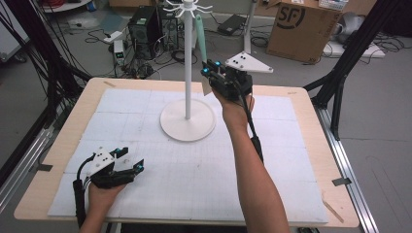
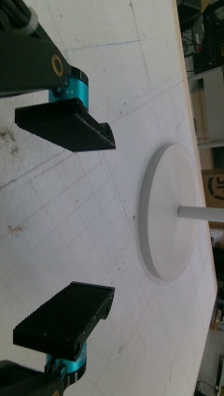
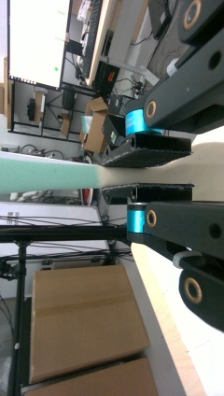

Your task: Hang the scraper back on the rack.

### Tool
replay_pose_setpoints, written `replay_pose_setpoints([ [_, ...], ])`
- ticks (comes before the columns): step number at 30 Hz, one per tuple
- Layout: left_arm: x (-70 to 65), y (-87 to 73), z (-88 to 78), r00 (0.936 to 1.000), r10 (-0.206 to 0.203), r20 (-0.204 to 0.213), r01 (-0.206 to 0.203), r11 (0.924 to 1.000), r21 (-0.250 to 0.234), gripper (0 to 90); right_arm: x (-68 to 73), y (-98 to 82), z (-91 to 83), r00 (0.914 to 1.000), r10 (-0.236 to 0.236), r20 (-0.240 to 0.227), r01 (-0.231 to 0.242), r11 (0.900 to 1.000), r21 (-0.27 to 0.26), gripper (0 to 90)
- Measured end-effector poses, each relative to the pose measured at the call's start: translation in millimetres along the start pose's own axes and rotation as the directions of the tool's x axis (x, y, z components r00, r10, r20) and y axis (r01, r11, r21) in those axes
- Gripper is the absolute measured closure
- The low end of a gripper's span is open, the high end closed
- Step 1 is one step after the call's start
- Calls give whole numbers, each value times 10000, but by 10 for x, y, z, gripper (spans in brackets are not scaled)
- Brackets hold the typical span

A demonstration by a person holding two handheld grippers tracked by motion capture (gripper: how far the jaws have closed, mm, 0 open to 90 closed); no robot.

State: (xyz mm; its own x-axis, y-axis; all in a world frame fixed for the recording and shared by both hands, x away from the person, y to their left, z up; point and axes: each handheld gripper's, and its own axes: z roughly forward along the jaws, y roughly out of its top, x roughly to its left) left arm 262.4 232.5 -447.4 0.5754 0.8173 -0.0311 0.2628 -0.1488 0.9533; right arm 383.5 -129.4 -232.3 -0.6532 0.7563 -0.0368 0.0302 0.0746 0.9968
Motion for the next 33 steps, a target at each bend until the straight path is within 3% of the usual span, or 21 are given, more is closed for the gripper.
replay_pose_setpoints([
  [3,-2,0,1,10000,-4,-2,4,10000,-6,249,9,1,9,9998,-176,19,176,9998,49,805],
  [33,1,0,-2,10000,27,21,-27,10000,28,248,3,21,97,9998,-96,162,91,9996,271,805],
])
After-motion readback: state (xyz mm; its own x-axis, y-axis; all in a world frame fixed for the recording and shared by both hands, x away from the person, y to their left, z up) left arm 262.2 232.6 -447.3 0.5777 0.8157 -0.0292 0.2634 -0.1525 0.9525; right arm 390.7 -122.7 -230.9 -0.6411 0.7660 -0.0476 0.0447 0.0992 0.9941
